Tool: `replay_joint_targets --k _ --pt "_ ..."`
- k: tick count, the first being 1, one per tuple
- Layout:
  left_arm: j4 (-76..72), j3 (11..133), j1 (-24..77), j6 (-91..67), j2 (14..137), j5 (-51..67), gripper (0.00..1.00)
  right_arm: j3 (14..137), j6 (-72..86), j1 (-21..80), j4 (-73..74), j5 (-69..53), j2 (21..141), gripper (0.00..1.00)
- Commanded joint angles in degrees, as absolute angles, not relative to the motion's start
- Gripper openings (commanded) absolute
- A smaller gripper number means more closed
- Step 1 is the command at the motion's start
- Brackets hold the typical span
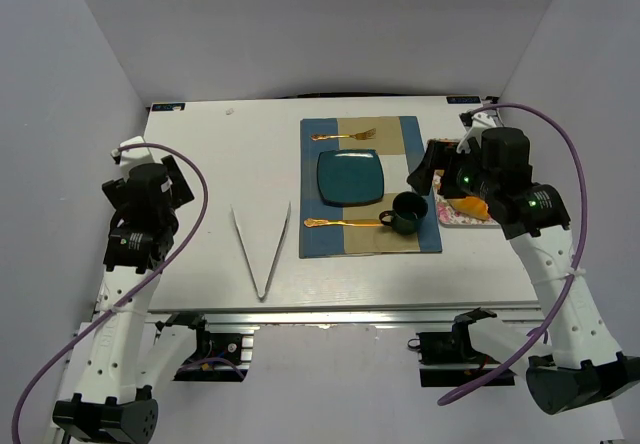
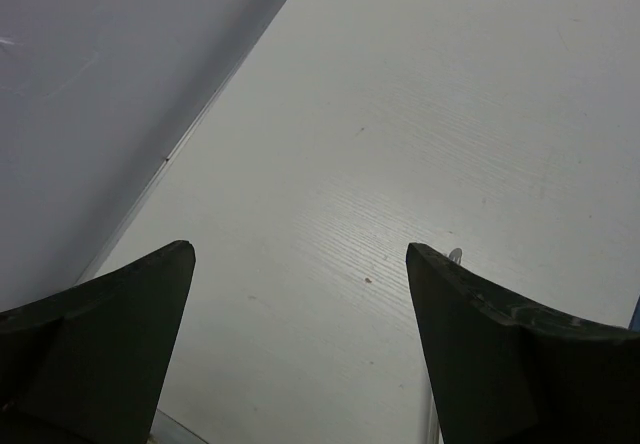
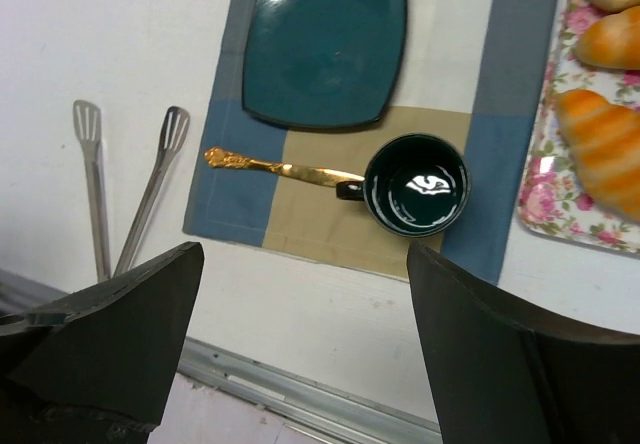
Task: Place the bread
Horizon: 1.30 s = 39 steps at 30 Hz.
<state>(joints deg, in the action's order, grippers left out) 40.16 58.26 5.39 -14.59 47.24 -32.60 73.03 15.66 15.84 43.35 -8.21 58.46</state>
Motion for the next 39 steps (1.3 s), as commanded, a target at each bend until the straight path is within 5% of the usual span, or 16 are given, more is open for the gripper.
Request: replay_joint_targets --k 1,13,22,30,39 --pt "39.20 59.68 5.45 -14.41 47.10 -33.49 0.98 75.85 14.42 16.17 43.42 -2.90 58.27 0.89" --pt "45.43 66.87 5.45 -13.89 49.66 -34.97 0.98 81.91 18.35 18.10 42.28 -6.07 62.13 0.89" --pt "60.63 76.28 5.62 -17.81 49.66 -35.07 0.98 89.71 34.87 56.56 43.31 27.39 78.71 0.89" --pt "72.23 86.91 5.71 -26.80 54.14 -34.01 0.98 102.56 50.61 72.31 47.02 33.83 101.29 0.89" --pt "75.23 90.43 5.71 -26.02 55.37 -33.23 0.98 114.26 60.47 76.29 45.45 28.92 120.22 0.89"
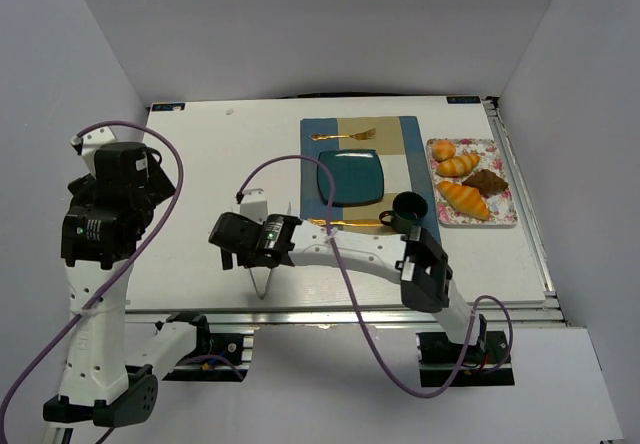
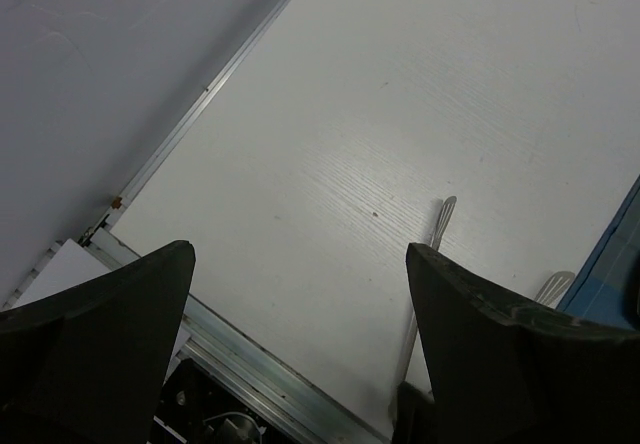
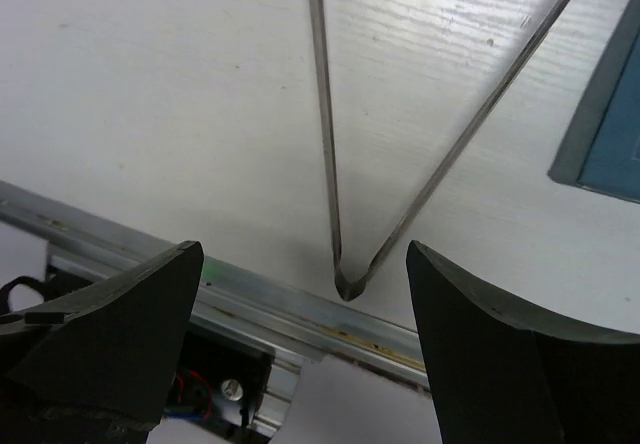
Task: Place the bread
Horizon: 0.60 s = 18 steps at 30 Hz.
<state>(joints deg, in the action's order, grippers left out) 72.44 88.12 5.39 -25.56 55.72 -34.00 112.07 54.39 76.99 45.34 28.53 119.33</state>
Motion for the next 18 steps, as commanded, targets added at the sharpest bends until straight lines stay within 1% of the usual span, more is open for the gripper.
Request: replay_joint_targets --k 1,8,10,14,18 --pt "75.67 90.61 5.80 -26.54 55.28 -32.61 0.98 114.17 61.08 76.29 45.53 28.92 120.84 0.89" --pt "75.41 86.66 8.26 -26.89 52.03 -32.70 0.98 116.10 64.51 76.82 48.42 29.79 127.96 0.89" --pt "75.58 86.31 8.87 -26.81 51.51 -32.43 0.98 116.37 66.00 77.08 50.79 30.58 128.76 0.89" --pt "76.02 85.78 9.58 -26.81 50.80 -32.61 0.98 115.22 67.50 76.99 50.36 30.67 129.37 0.89" --pt "76.29 85.25 9.93 -26.72 50.10 -32.43 0.98 118.47 68.64 77.08 53.87 31.20 132.09 0.89"
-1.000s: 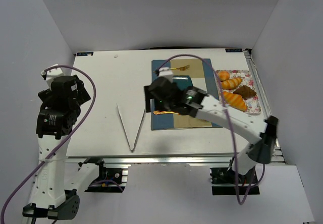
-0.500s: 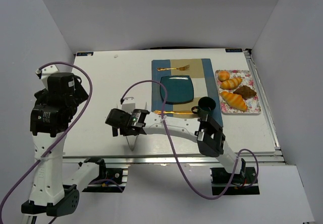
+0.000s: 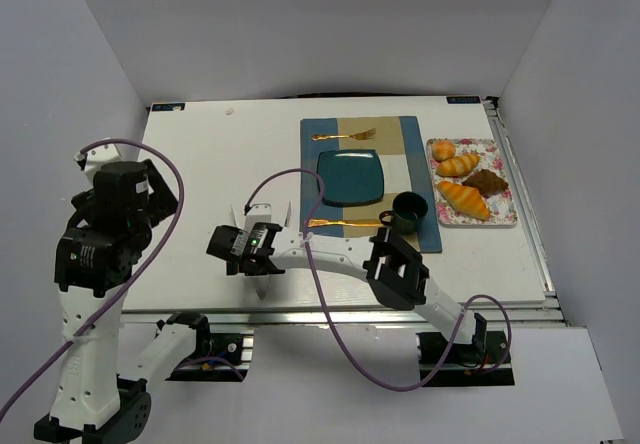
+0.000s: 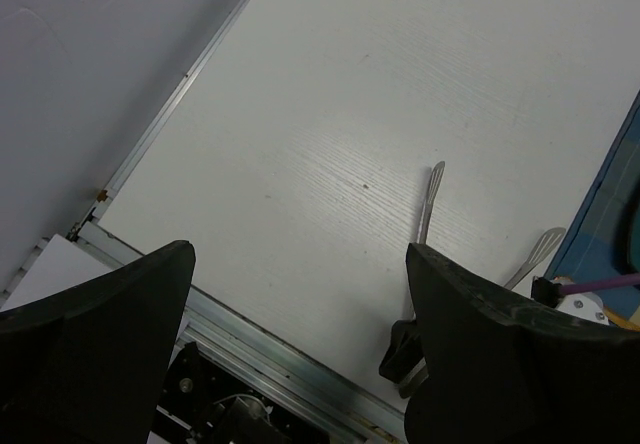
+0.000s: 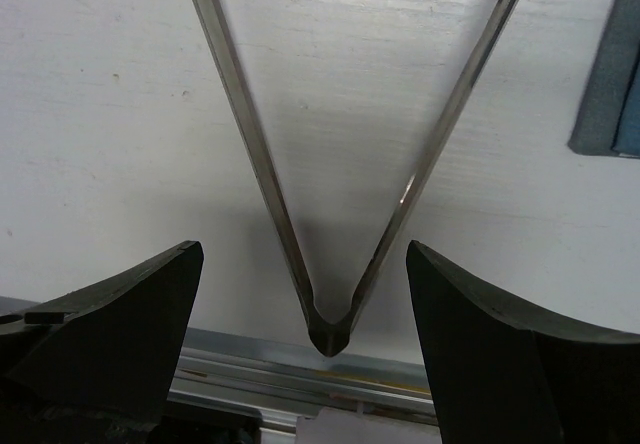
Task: Place the bread
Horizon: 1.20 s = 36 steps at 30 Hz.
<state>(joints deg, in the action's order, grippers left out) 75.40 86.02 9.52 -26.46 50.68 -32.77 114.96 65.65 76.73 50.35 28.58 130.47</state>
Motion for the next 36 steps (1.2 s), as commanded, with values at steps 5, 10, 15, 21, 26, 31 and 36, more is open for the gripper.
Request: replay_joint_targets --k 5,10,15,21,26,31,36 --pt "76.81 84.38 10.11 -26.81 49.57 -31.99 0.98 118.13 69.52 77.08 55.11 31.38 132.89 0.89" --pt "77.34 84.20 10.20 -26.89 49.31 -31.82 0.98 118.39 70.05 76.99 56.42 32.78 133.77 0.89" --pt "77.69 83.85 10.20 -26.89 49.04 -31.64 0.98 118.04 67.85 76.82 54.41 32.52 134.91 0.89" --pt "77.96 83.32 10.20 -27.07 48.69 -31.11 0.98 116.29 65.22 76.55 51.77 33.22 136.14 0.89" --pt "78.05 82.97 10.20 -27.07 48.60 -30.76 0.98 114.35 63.29 76.11 48.09 33.75 136.14 0.89" --pt "77.96 82.71 10.37 -27.07 48.60 -30.67 0.98 113.73 62.49 75.67 46.32 33.49 136.32 0.89" --pt "78.22 82.27 10.63 -27.16 48.52 -30.41 0.98 113.12 61.96 74.97 44.39 33.14 136.76 0.89"
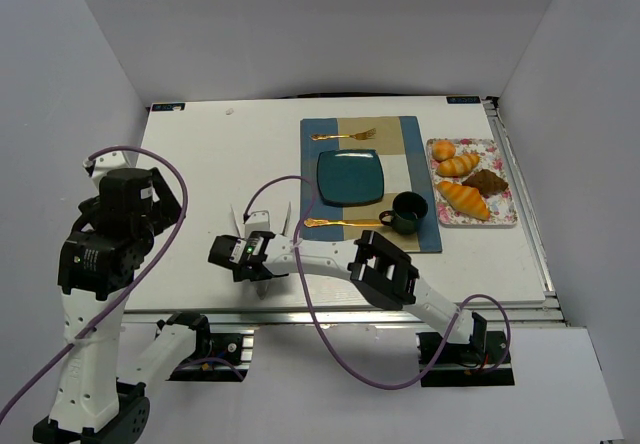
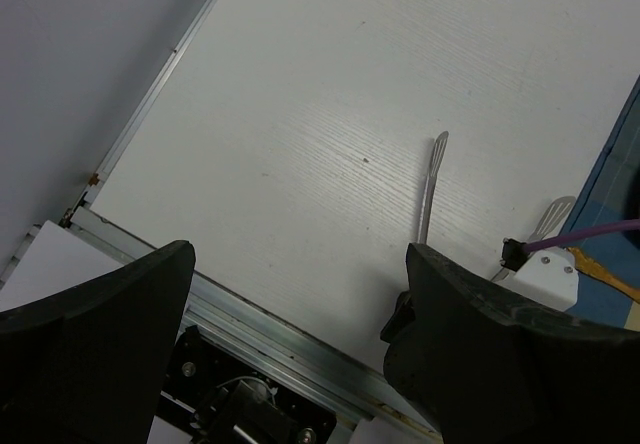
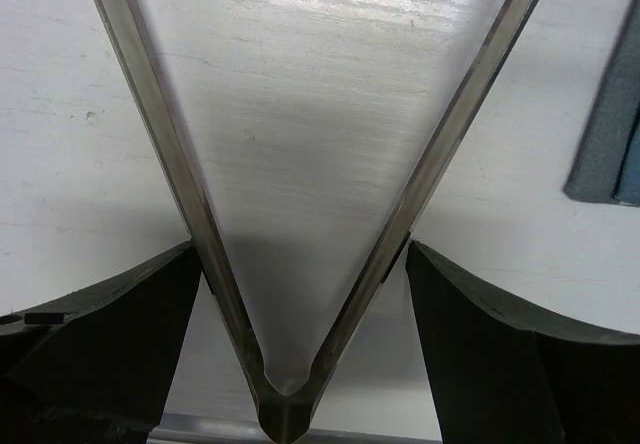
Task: Place the bread
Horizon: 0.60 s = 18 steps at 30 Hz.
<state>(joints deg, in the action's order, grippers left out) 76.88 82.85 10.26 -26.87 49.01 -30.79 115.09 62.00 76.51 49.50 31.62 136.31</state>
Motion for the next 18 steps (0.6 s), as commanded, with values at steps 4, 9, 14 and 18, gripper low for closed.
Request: replay_joint_targets --k 4,9,14,18 --pt "78.22 81.91 10.72 -27.07 48.43 -30.32 0.98 112.76 61.96 74.45 43.59 33.49 136.84 0.89" --pt "78.49 81.65 10.90 -27.16 48.34 -30.32 0.98 112.85 62.58 73.83 43.68 33.31 137.46 0.89" --pt "78.31 81.39 11.07 -27.07 48.34 -30.15 0.98 112.94 63.02 73.48 43.77 33.14 138.25 0.89" --pt "78.31 81.47 11.16 -26.72 48.60 -30.32 0.98 112.85 63.19 73.30 44.47 33.05 138.34 0.85"
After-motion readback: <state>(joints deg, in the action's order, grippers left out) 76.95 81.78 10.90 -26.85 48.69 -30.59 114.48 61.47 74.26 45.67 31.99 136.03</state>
